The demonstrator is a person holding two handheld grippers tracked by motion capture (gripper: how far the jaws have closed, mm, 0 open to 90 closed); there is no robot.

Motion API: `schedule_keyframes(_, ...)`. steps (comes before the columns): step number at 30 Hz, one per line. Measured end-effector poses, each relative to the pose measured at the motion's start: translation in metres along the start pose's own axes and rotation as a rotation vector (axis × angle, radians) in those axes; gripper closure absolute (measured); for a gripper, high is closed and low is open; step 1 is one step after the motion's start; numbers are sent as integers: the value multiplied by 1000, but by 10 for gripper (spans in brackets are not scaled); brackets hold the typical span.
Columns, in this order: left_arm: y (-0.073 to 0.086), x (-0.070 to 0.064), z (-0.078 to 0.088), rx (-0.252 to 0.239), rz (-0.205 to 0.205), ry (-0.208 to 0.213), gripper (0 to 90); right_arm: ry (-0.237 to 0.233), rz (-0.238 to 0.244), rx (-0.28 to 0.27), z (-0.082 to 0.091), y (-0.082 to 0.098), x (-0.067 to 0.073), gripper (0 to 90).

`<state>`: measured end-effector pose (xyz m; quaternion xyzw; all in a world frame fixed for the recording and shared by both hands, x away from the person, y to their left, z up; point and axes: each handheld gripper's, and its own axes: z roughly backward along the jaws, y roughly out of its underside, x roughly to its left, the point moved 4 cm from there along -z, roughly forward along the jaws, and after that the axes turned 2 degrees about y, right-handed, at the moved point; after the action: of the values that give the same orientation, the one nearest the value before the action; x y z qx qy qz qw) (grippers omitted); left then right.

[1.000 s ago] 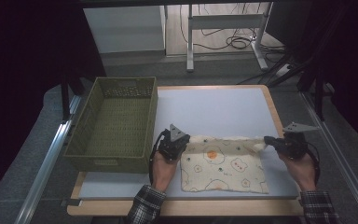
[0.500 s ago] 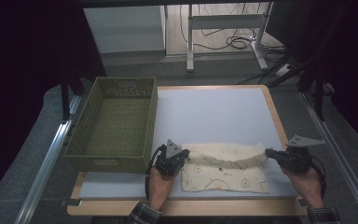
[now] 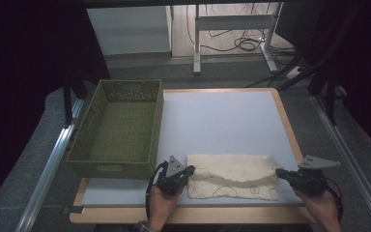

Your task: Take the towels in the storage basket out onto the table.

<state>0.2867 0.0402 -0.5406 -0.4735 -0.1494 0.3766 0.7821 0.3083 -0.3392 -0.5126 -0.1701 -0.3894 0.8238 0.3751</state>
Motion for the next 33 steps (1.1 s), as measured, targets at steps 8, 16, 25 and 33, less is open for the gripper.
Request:
schedule_keyframes(8, 15, -12, 11, 2, -4, 25, 872, -25, 24, 27, 9, 16, 17, 896)
schedule_keyframes(16, 27, -19, 19, 19, -6, 42, 867, -35, 28, 60, 9, 31, 24, 891)
schedule_keyframes(25, 37, -19, 25, 53, -1, 53, 642, -28, 23, 80, 12, 38, 24, 756)
schedule_keyframes(33, 26, -13, 42, 24, 6, 48, 571, -16, 31, 47, 27, 29, 22, 712)
